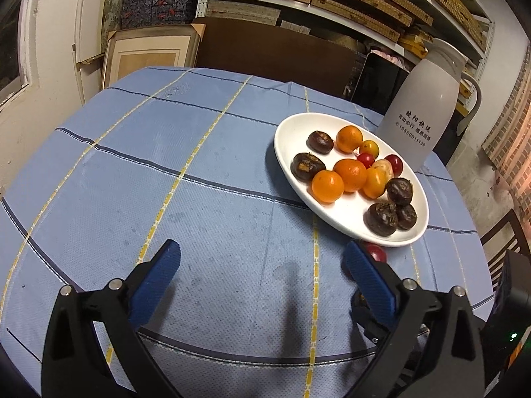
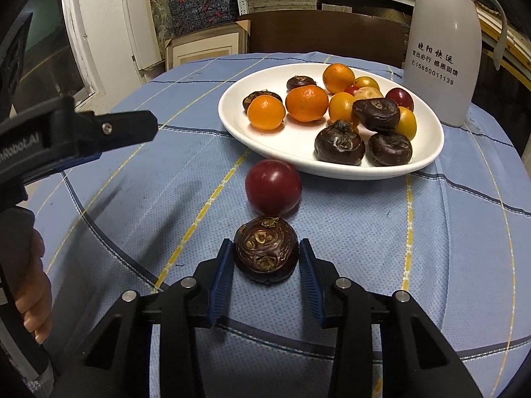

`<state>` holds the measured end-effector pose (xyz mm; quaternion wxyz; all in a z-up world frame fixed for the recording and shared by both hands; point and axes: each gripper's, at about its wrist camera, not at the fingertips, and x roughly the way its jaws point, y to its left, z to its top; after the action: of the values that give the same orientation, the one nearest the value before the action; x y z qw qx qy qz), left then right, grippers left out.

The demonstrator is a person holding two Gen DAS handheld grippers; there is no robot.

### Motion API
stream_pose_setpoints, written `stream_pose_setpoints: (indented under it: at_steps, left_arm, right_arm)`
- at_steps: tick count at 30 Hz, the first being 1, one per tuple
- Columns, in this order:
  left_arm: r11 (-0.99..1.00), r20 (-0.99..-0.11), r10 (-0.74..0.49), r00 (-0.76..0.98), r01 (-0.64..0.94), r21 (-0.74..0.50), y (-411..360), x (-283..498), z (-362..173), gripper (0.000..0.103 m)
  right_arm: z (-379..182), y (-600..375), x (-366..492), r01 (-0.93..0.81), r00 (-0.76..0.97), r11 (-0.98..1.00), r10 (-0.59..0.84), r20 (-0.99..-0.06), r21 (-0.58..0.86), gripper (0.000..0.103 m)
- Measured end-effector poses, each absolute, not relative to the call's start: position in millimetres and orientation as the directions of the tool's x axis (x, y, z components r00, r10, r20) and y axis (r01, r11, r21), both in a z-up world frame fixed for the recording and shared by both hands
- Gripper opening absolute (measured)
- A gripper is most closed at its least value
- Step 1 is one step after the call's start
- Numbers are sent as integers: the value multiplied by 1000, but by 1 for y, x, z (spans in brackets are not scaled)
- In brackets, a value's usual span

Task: Organize fruits
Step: 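Grasp the last water chestnut with the right tool while the left tool approaches the red tomato, then grasp the red tomato with the left tool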

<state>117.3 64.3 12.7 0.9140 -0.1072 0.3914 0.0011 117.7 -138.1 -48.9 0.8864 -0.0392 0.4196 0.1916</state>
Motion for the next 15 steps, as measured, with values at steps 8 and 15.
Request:
stream_pose_setpoints:
  at_steps: [8,15]
  left_arm:
    - [992,-741,-88,666,-13,-129,35,121,-3,98]
    - [987,-713,-70,698,153,53,-24,121,-12,98]
  right_arm:
    - [-43,-191,123,-258,600,959,252,-760,114,41]
    - [-50,-246,138,-156,595,970,241,-767,184,41]
